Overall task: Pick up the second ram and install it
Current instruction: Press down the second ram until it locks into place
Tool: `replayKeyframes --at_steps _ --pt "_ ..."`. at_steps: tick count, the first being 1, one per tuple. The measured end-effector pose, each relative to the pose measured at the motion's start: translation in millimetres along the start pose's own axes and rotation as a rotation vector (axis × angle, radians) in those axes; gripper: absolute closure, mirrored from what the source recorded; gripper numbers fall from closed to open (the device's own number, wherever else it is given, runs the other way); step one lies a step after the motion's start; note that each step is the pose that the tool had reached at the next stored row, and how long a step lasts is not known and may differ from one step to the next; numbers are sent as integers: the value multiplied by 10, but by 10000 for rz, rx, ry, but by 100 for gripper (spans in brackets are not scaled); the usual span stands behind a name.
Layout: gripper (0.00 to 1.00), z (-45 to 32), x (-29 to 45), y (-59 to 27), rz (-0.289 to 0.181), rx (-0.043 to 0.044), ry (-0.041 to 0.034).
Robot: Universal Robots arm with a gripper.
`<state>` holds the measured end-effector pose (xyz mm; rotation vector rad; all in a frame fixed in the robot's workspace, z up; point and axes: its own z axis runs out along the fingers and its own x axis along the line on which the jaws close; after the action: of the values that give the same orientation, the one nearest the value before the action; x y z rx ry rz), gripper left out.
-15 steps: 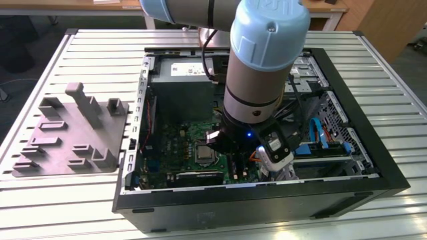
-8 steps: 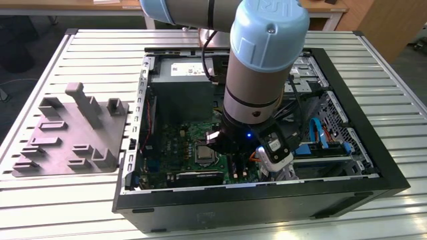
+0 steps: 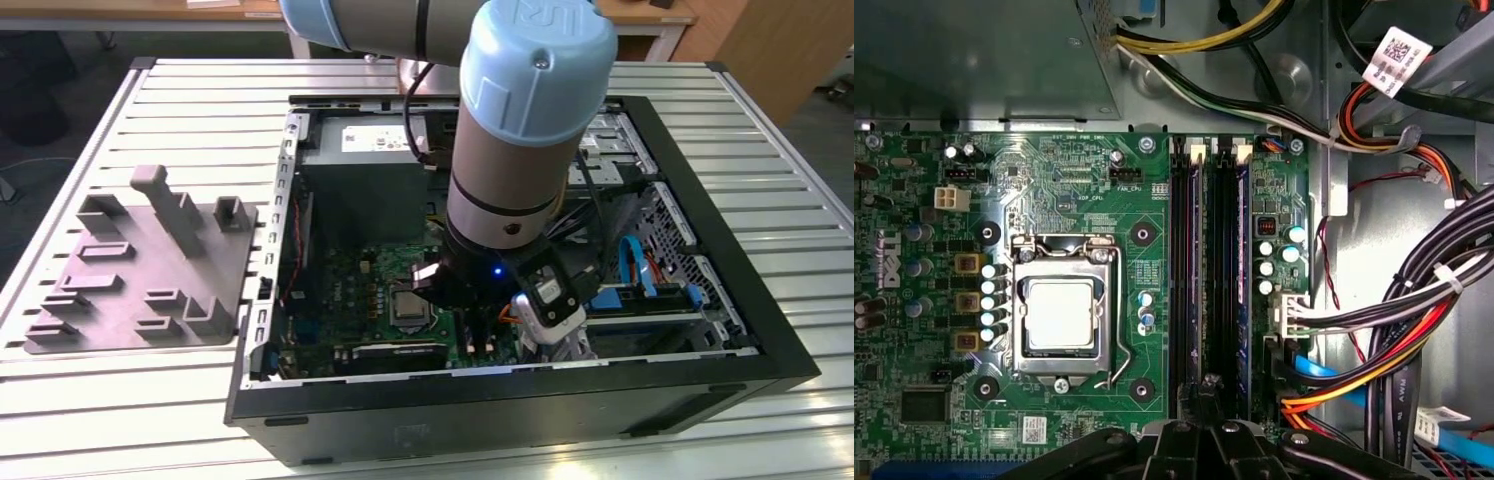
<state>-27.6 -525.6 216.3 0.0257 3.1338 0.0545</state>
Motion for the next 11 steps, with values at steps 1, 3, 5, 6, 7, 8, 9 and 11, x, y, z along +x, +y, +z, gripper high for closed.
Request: replayKeyframes --at_steps 1,3,5,6,7,8,9,11 --pt "90 0 0 0 0 1 1" --pt "90 0 0 0 0 1 1" --pt "90 0 0 0 -1 1 1" --pt "90 0 0 0 0 0 0" --pt "90 1 0 0 -1 0 0" --pt "90 1 0 0 0 0 0" --pt "90 1 0 0 0 0 0" --pt "90 1 0 0 0 1 1"
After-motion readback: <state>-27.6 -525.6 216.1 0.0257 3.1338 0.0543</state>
